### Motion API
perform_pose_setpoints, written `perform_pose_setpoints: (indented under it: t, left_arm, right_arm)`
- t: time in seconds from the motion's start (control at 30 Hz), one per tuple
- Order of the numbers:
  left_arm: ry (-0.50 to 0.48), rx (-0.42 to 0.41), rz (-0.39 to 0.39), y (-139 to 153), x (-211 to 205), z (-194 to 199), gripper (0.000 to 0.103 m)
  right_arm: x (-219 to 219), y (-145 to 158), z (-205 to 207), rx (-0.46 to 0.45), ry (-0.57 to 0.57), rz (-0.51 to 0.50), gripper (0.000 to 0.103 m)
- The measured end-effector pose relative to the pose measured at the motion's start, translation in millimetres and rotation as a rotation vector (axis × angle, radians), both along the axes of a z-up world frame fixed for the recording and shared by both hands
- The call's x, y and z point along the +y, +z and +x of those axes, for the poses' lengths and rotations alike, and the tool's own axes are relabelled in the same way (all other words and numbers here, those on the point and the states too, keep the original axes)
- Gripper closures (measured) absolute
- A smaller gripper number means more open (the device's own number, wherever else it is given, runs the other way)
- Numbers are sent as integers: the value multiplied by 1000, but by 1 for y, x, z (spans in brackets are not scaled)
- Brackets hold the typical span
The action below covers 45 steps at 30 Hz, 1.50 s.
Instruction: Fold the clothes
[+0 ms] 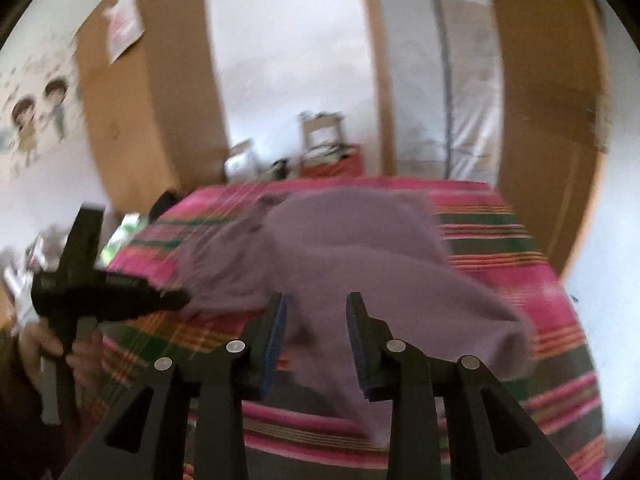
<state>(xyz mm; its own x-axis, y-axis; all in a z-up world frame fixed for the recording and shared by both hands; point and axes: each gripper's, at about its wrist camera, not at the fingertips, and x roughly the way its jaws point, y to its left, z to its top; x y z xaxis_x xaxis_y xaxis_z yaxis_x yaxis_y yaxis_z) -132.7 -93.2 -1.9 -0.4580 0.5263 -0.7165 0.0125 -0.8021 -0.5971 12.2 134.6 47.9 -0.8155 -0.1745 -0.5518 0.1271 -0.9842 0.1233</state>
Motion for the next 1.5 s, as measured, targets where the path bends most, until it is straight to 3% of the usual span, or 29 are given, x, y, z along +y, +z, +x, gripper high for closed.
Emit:
perform_pose_setpoints:
  t: [0.27, 0.7, 1.0, 1.2, 1.4, 1.5]
  left_arm:
    - [8, -19, 42, -6, -12, -5, 90]
    - [20, -41, 150, -13, -16, -12, 90]
    - [9, -27, 219, -1, -14, -17, 90]
    - [8, -19, 242, 8, -11, -19, 90]
    - [-6, -1, 248, 13, -6, -19, 89]
    - [9, -9, 257, 10, -11, -20, 86]
  right_arm:
    - [-55, -35, -38, -136, 154, 51, 71]
    - [-117, -61, -83, -209, 263, 175, 70]
    - [-137, -63, -93, -187, 274, 241, 70]
    - [-140, -60, -100, -161, 269, 235, 70]
    - [-146, -55, -100, -107, 268, 291, 71]
    - [-147, -55, -100, -92, 266, 293, 75]
